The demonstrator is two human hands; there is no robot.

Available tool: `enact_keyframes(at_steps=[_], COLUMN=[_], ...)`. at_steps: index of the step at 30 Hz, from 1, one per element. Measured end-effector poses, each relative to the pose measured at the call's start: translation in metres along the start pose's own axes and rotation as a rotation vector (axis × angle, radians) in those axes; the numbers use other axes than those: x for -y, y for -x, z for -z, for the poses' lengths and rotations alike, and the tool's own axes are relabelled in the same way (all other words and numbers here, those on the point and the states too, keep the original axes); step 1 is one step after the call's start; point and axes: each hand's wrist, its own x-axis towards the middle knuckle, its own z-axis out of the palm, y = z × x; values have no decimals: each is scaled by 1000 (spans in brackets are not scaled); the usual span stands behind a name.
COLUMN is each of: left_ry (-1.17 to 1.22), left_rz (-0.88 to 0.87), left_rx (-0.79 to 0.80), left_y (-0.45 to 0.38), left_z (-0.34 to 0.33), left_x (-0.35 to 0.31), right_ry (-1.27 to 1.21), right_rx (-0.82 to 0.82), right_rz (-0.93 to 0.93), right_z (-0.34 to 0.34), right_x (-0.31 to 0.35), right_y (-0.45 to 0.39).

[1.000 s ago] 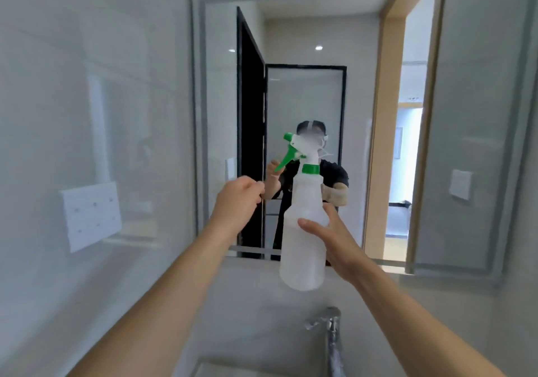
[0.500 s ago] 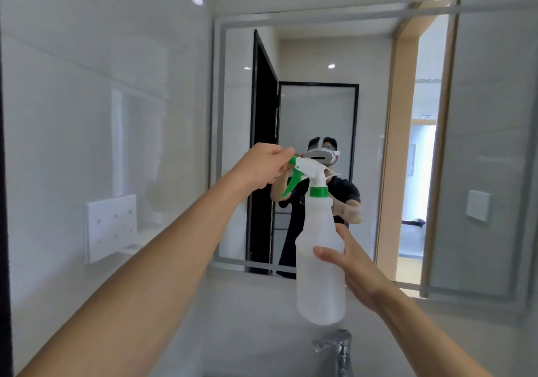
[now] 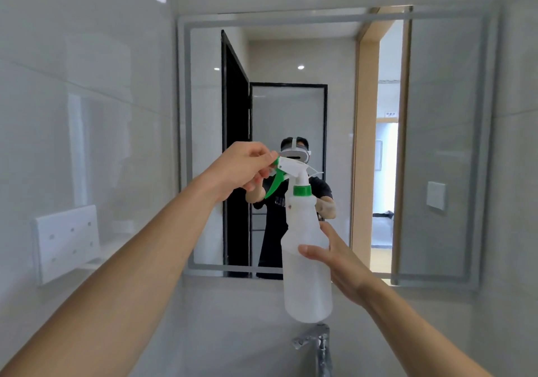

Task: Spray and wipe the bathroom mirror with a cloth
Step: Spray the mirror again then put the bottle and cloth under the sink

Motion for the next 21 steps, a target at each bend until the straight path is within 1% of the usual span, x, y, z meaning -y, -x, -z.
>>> enact_keyframes(at_steps=[3, 8, 15, 21], left_ry=[80, 125, 41, 59], left_rz=[49, 118, -14, -91], left_rx=[-5, 3, -8, -18], left_y=[-1, -3, -14, -17], left_z=[-3, -10, -13, -17], left_x=[-2, 1, 10, 20], right_ry=[19, 28, 21, -9], right_rx=[5, -1, -15, -8], right_rz=[-1, 4, -3, -16], right_z=[0, -1, 1, 5], right_x=[0, -2, -5, -10], right_y=[0, 1, -2, -5])
